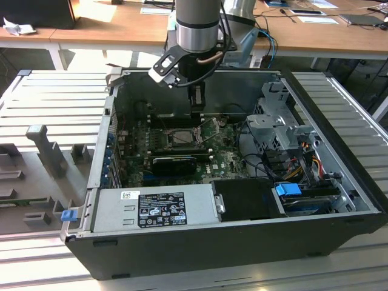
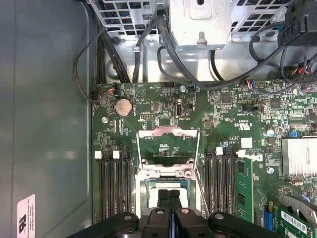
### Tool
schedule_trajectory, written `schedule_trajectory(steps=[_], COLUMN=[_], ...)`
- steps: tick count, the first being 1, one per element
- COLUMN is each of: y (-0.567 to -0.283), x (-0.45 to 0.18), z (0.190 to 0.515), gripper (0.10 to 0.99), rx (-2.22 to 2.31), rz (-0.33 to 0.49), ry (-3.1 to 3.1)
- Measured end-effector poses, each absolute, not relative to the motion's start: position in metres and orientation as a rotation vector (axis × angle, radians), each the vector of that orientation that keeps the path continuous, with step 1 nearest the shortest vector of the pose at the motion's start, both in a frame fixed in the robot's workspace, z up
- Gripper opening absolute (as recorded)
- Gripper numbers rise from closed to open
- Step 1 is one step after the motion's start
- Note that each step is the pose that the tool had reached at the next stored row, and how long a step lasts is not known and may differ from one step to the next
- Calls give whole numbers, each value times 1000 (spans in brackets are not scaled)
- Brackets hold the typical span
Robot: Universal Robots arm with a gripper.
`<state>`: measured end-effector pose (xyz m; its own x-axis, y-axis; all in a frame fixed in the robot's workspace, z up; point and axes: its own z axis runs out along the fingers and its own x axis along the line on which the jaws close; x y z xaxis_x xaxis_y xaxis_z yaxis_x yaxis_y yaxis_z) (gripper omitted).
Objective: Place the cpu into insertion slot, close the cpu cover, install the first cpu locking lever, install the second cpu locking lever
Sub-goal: 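Close the cpu cover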
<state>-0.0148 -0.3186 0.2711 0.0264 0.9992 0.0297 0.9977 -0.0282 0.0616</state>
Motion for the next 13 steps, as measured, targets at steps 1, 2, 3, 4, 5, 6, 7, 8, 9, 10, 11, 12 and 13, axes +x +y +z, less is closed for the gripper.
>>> schedule_trajectory(steps=[1,2,3,4,5,6,7,8,9,10,11,12,13], y=[-319,-319,-319,-319,-319,-319,-319,-319,-319,-319,-319,-319,-319], x=[-14,-13,-12,-11,-10,-6,-2,0,2,3,4,6,7], z=[272,274,275,275,275,275,275,275,275,275,275,275,275], gripper=[106,106,106,106,106,106,106,106,106,106,106,106,106], rx=[2233,2234,2234,2234,2234,2234,2234,2234,2234,2234,2234,2233,2234], rz=[99,100,100,100,100,100,100,100,100,100,100,100,100], ry=[2173,2173,2173,2173,2173,2173,2173,2173,2173,2173,2173,2173,2173])
